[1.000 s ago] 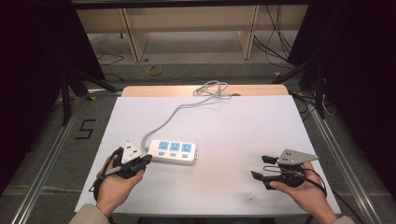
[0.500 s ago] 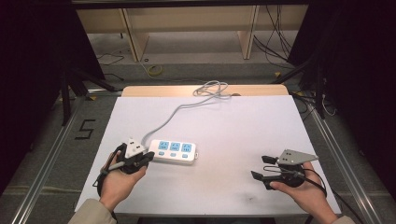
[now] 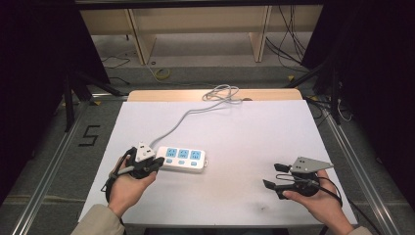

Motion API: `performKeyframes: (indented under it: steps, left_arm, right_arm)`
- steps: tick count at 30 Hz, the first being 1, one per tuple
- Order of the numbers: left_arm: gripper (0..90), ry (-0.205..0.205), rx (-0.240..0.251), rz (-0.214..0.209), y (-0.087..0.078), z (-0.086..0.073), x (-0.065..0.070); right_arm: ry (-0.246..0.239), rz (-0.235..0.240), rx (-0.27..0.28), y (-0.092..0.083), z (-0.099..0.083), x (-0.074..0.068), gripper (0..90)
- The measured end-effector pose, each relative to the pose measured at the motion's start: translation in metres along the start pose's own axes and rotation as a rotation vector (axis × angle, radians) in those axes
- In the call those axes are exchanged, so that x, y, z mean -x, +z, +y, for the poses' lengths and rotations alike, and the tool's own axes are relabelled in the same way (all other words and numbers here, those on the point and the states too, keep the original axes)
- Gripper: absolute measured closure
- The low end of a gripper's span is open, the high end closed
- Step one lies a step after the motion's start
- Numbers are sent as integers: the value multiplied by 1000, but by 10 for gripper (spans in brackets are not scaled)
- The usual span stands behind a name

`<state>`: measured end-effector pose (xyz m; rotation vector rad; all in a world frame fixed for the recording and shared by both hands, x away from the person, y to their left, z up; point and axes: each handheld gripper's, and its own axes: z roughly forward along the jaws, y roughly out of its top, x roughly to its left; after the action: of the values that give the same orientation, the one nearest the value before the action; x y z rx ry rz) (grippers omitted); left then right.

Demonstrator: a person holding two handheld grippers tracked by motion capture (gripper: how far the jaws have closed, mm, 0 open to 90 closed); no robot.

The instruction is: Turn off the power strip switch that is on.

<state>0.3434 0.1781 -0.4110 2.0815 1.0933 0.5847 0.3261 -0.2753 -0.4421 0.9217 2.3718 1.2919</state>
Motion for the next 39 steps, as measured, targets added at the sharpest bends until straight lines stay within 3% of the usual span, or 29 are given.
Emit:
performKeyframes:
  steps: [39]
  left_arm:
    - [899, 13, -33, -10, 16, 18, 1]
  right_arm:
    - [3, -3, -2, 0, 0, 0, 288]
